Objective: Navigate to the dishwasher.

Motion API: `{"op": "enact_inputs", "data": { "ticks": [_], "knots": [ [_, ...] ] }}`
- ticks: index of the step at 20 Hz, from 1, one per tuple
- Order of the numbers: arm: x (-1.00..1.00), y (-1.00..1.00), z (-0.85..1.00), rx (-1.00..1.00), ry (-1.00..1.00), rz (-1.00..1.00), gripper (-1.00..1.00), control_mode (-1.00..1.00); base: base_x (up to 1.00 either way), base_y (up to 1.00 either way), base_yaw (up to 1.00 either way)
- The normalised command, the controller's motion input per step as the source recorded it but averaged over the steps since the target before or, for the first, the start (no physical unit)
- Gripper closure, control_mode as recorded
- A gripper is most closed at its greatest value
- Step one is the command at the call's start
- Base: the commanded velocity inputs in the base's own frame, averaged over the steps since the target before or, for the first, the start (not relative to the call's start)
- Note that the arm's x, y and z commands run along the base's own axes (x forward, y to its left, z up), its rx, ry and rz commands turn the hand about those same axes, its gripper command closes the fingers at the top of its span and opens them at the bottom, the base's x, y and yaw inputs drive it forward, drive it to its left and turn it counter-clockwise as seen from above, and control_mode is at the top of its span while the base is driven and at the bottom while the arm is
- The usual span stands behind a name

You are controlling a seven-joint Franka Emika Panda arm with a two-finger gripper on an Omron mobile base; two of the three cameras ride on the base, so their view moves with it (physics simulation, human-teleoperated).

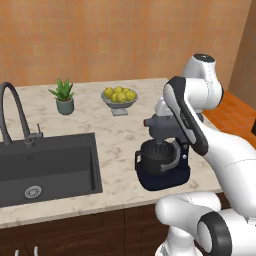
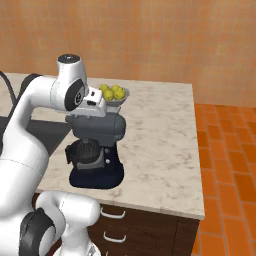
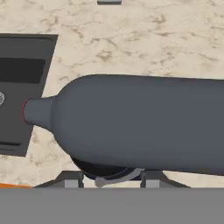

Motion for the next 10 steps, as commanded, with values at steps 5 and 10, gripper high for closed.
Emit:
{"op": "enact_inputs", "data": {
  "ticks": [5, 10],
  "knots": [
    [-0.2, -0.01, 0.0, 0.0, -0.03, 0.0, -1.0, -1.0, 0.0, 0.0, 0.0],
    [-0.39, -0.18, 0.0, 0.04, -0.09, 0.0, -1.0, -1.0, 0.0, 0.0, 0.0]
  ]
}}
